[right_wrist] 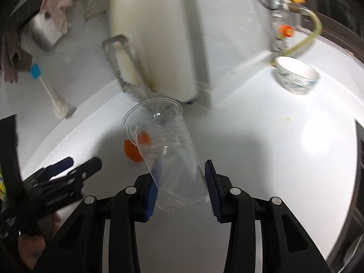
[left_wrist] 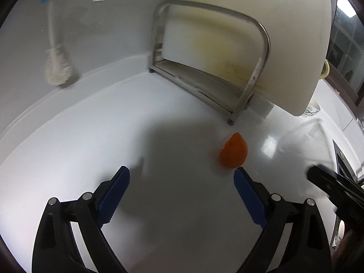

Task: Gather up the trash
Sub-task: 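Grasp the clear plastic cup with the right tool while the left tool grasps the orange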

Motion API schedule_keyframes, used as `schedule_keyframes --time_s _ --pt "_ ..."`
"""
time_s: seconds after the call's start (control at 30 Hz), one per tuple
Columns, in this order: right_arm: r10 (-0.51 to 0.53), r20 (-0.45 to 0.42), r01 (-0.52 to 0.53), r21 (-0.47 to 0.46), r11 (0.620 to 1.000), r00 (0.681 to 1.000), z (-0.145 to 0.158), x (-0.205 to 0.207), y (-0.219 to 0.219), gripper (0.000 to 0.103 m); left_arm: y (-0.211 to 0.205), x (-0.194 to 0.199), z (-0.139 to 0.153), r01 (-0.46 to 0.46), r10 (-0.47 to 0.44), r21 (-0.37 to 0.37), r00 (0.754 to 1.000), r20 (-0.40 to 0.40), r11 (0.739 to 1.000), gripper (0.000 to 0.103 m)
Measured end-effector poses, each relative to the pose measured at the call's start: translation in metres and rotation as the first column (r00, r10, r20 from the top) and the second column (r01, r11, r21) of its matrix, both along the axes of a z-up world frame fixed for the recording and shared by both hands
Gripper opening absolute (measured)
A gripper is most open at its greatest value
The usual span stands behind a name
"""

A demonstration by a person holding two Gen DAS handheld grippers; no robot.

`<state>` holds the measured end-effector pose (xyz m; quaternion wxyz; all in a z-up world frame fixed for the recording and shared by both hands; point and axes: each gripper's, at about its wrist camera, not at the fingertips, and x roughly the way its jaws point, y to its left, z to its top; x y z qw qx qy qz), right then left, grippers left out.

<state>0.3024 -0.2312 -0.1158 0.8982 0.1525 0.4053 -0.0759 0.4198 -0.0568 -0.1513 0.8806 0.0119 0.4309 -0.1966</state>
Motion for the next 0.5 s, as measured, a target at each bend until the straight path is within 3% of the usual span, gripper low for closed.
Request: schedule_keyframes --time_s 0.17,0.5 --pt "-0.054 -0.018 0.054 0.019 0.998 0.998 -0.003 -0.034 -0.013 0.038 -0.017 0.004 -0.011 0.017 -0.017 -0.012 0.999 -0.030 1.000 0.091" --pt "-0.117 -0.023 0.118 0.037 0.992 0.993 0.000 -0.078 -0.032 0.038 -0.056 0.011 -0.022 0.066 -0.066 0.021 0.998 -0.015 0.998 0.091"
